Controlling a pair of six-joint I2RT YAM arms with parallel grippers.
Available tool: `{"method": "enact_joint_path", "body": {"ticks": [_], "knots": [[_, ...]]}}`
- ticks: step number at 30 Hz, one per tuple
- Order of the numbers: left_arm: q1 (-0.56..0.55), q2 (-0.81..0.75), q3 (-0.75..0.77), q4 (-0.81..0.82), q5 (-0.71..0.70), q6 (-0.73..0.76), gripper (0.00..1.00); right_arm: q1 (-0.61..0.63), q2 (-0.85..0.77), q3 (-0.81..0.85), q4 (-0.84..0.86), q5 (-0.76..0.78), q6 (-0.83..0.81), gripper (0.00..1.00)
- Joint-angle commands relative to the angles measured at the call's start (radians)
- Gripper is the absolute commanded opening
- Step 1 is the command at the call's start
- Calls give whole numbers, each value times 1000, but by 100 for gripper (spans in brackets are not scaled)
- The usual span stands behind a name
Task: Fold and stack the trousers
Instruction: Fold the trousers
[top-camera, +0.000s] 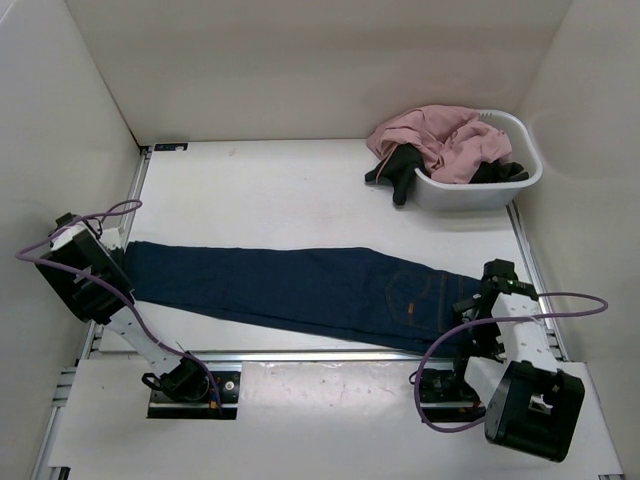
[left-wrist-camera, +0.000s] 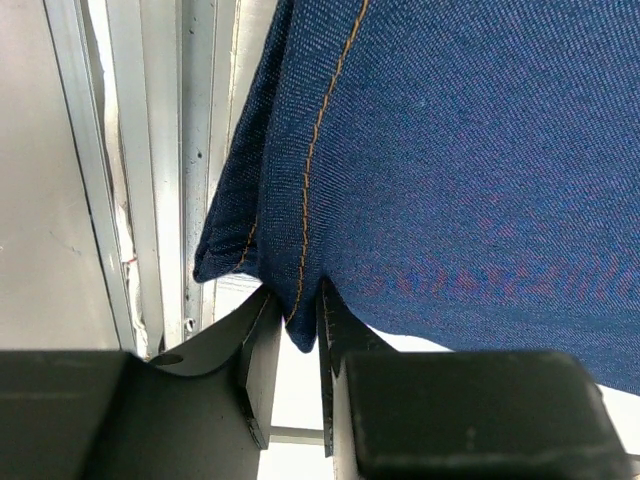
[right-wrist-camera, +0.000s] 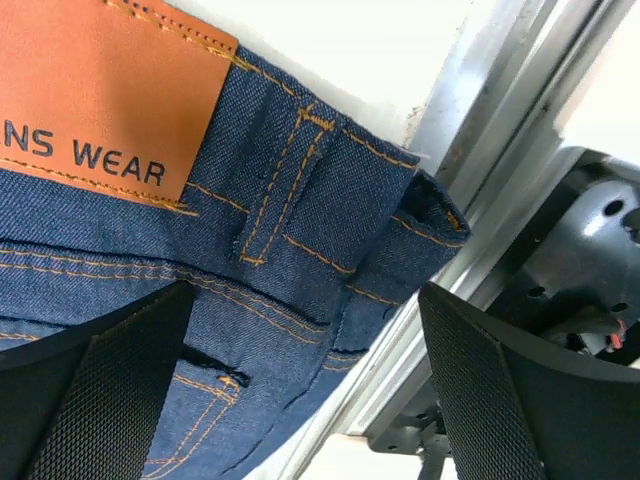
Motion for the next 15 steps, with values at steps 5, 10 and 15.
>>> {"method": "enact_joint_path", "body": {"ticks": [5, 10, 15], "knots": [[4, -11, -11, 23, -11, 9, 31, -2, 110, -54, 163, -18, 57, 78], [4, -60, -2, 14, 53, 9, 29, -2, 133, 74, 141, 92, -16, 21], [4, -61, 18, -8, 94, 9, 29, -2, 204, 258, 156, 202, -110, 0]]}}
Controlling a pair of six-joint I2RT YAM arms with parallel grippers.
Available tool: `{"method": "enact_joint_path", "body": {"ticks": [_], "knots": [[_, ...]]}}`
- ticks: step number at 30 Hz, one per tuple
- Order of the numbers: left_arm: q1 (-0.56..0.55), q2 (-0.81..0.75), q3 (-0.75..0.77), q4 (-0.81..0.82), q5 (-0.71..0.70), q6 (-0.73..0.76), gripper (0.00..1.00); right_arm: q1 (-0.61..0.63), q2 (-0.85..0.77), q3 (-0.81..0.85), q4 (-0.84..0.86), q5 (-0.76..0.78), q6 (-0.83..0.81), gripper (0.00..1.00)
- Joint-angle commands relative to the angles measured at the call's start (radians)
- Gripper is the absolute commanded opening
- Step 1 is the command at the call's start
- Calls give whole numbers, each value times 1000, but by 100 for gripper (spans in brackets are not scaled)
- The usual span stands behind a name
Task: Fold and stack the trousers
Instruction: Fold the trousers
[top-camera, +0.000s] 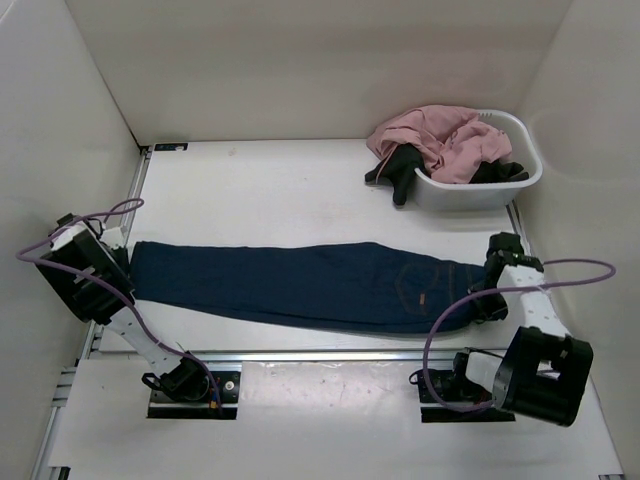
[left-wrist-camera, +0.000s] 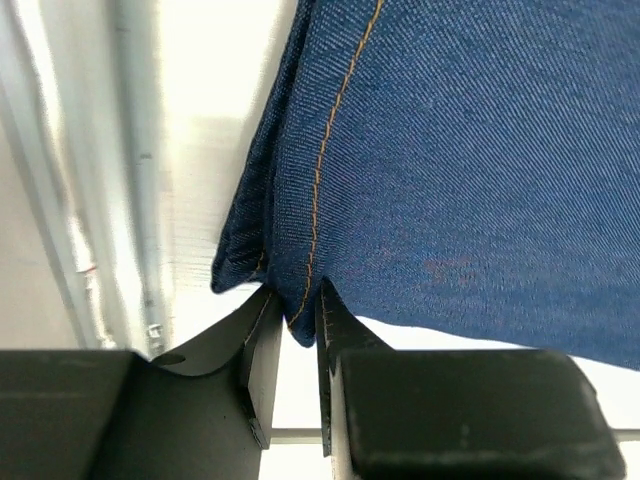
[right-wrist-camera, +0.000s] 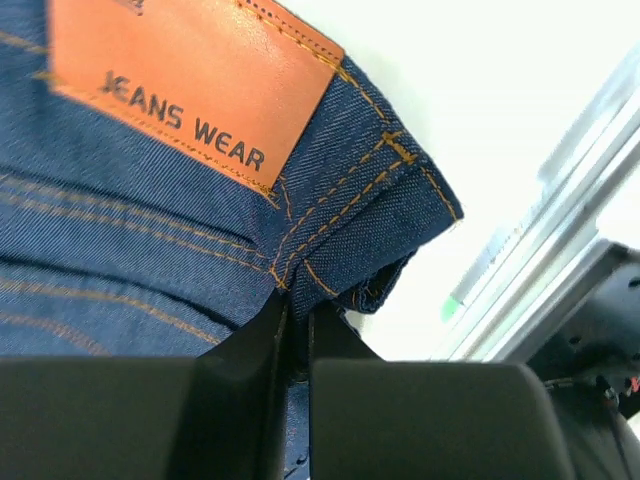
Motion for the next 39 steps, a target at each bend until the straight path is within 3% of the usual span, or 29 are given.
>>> {"method": "enact_joint_path", "body": {"ticks": [1, 6, 12, 16, 21, 25, 26, 28, 30, 31, 34, 37, 39], "knots": [[6, -55, 18, 10, 60, 9, 29, -15, 79, 131, 70, 153, -96, 0], [-37, -46, -6, -9, 126, 0, 29, -15, 196, 224, 137, 139, -122, 0], [-80, -55, -74, -9, 110, -12, 36, -84, 259, 224, 240, 142, -314, 0], [-80, -80, -74, 0, 65, -12, 50, -114, 231, 286, 214, 257, -435, 0], [-80, -150, -14, -45, 109, 10, 54, -23, 95, 375, 229, 350, -566, 0], [-114, -169, 23, -95, 163, 11, 54, 210, 60, 416, 173, 489, -616, 0], [-126, -169, 23, -95, 163, 11, 54, 329, 60, 427, 157, 513, -607, 0], [-172, -169, 3, -95, 163, 0, 54, 460, 69, 436, 133, 553, -543, 0], [-200, -169, -19, -76, 163, -23, 54, 673, 110, 457, 107, 604, -453, 0], [-226, -155, -29, -66, 163, -32, 54, 806, 134, 474, 69, 619, -417, 0], [-270, -121, -55, -18, 105, -66, 54, 1044, 257, 577, 1, 702, -284, 0], [-296, -83, -78, 26, 45, -66, 51, 1245, 412, 707, -45, 780, -210, 0], [-297, -63, -109, 51, 21, -66, 48, 1312, 475, 833, -128, 835, -152, 0]]}}
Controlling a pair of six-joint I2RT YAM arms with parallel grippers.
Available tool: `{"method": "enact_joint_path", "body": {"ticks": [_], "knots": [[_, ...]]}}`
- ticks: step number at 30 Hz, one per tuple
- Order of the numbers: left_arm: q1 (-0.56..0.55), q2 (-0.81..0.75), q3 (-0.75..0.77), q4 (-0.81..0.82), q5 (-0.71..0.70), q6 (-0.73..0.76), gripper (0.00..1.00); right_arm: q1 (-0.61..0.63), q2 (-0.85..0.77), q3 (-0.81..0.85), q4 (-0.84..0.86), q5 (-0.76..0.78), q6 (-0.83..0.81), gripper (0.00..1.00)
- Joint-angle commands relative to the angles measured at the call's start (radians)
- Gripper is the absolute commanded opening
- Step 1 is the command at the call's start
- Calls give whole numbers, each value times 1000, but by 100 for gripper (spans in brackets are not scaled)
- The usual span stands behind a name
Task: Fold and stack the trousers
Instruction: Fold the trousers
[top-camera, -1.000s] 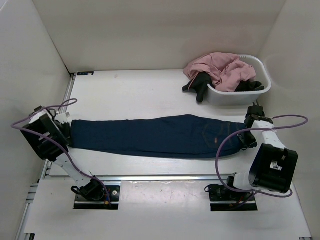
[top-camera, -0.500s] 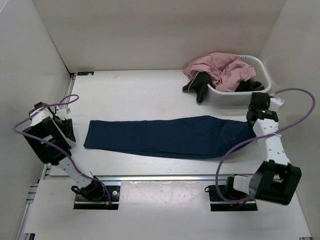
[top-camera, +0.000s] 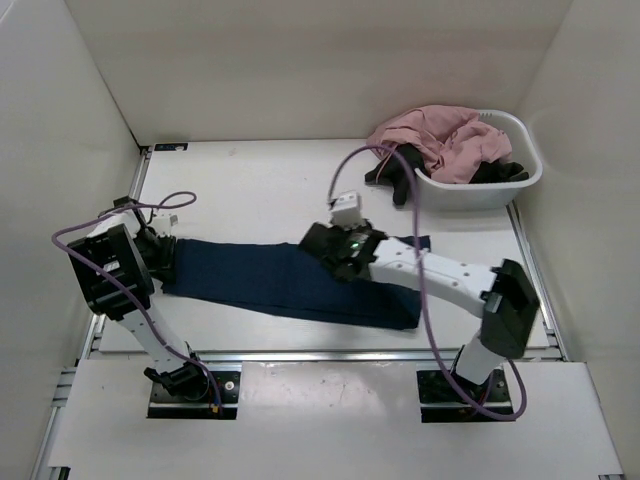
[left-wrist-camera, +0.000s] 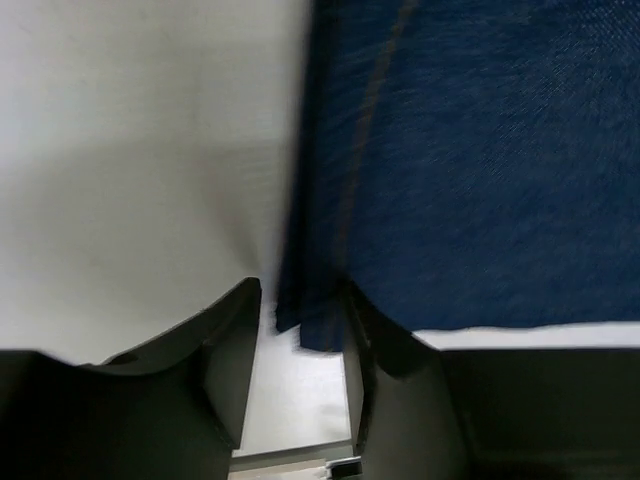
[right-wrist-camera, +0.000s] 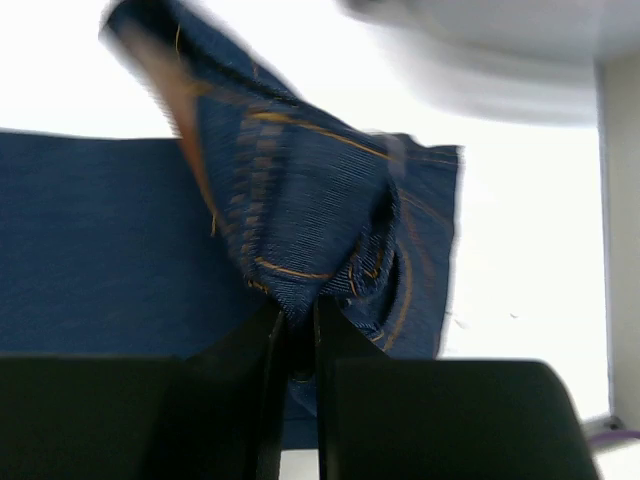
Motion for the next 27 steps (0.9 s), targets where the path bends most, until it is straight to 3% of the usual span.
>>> {"method": "enact_joint_path", "body": {"ticks": [1, 6, 11, 12, 13, 14, 17, 20, 21, 23, 27], "knots": [[-11, 15, -41, 66, -71, -15, 43, 131, 92, 184, -140, 166, 200, 0], [-11, 24, -104, 98, -71, -15, 21, 211, 249, 384, -276, 166, 317, 0], [-20, -2, -133, 99, -106, -4, 14, 211, 462, 671, -582, 234, 600, 0], [-20, -24, -109, 88, -107, -4, 20, 202, 473, 672, -614, 234, 621, 0], [-20, -100, -88, 74, -107, -4, 35, 202, 463, 635, -615, 234, 636, 0], [-20, -152, -63, 50, -93, -4, 42, 193, 447, 597, -615, 234, 664, 0], [-32, -336, 79, 16, 17, 64, 52, 182, 362, 438, -615, 234, 788, 0], [-97, -374, 195, -50, 117, 103, 53, 182, 286, 329, -532, 255, 785, 0], [-117, -357, 204, -73, 158, 115, 53, 182, 257, 307, -486, 255, 706, 0], [-157, -285, 181, -102, 176, 97, 51, 191, 246, 282, -365, 264, 628, 0], [-204, -167, 69, -75, 176, 68, 45, 232, 323, 391, -338, 291, 597, 0]]}}
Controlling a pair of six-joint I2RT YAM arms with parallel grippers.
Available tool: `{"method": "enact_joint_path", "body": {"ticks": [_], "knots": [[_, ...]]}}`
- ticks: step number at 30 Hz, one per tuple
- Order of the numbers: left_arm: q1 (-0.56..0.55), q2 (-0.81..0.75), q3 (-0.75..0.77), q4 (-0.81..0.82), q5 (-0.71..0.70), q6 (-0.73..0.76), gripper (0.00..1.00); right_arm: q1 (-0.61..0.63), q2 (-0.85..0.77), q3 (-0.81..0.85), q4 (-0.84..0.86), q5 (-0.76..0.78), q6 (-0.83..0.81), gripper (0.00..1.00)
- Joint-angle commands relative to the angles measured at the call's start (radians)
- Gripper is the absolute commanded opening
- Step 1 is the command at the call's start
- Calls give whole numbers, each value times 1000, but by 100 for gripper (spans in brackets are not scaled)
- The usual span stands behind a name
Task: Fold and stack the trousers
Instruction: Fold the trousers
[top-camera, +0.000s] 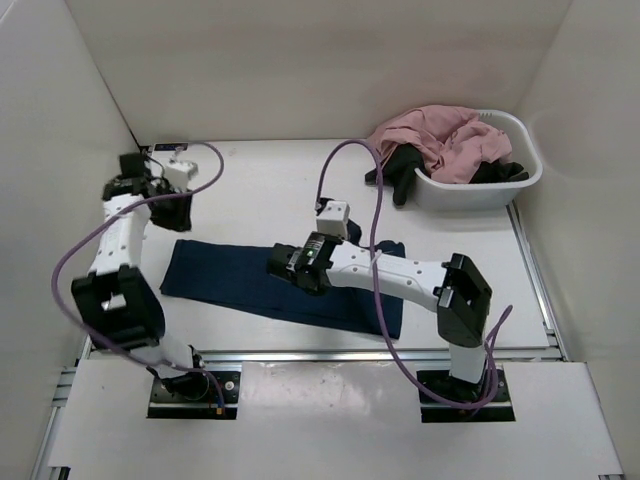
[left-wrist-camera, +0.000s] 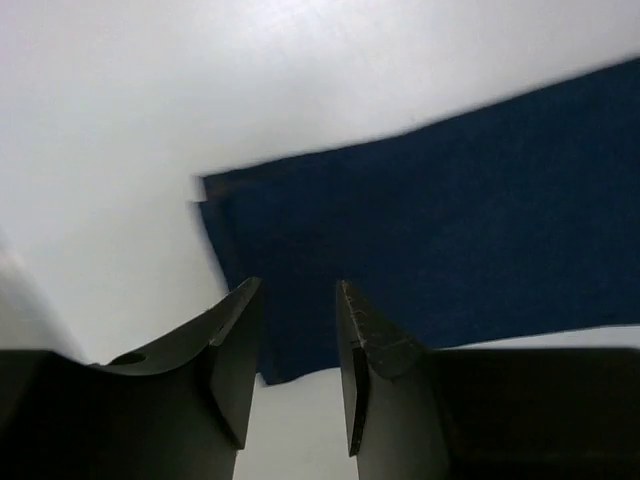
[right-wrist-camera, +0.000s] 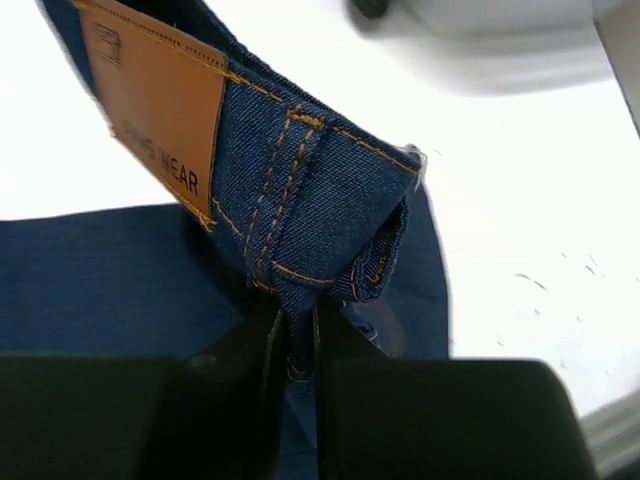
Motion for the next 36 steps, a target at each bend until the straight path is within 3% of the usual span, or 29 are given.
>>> {"method": "enact_joint_path", "body": {"ticks": [1, 6, 13, 16, 17, 18, 20, 21, 22, 24, 27, 31, 33, 36], "knots": [[-30, 161, -174, -47, 35, -9, 45, 47, 53, 117, 37, 105, -23, 0], [-71, 273, -286, 87, -83, -32, 41, 102, 240, 265, 14, 115, -52, 0], [-71, 309, -288, 110, -71, -51, 41, 125, 357, 199, 70, 10, 19, 0], [-71, 318, -268, 110, -71, -51, 41, 148, 394, 208, 144, -31, -64, 4], [-71, 318, -256, 110, -71, -60, 41, 165, 394, 208, 159, -31, -99, 11], [-71, 318, -256, 110, -71, -60, 41, 185, 394, 217, 191, -42, -118, 36], [-71, 318, -243, 101, -82, -69, 41, 205, 394, 228, 210, -57, -150, 67], [-71, 318, -243, 100, -91, -69, 41, 225, 380, 228, 228, -66, -170, 79], [-71, 318, -234, 100, -91, -69, 41, 237, 347, 237, 238, -66, -190, 81], [-71, 307, -222, 90, -102, -69, 41, 290, 287, 228, 334, -92, -291, 81], [-71, 284, -188, 67, -114, -69, 41, 320, 53, 87, 497, -210, -417, 81], [-71, 230, -93, 1, -105, -46, 47, 320, -205, -199, 676, -309, -351, 78], [-71, 214, -38, -50, -77, -35, 48, 302, -317, -307, 677, -289, -258, 76], [-71, 191, 100, -116, -33, -11, 48, 225, -397, -414, 534, -258, -115, 68]]}}
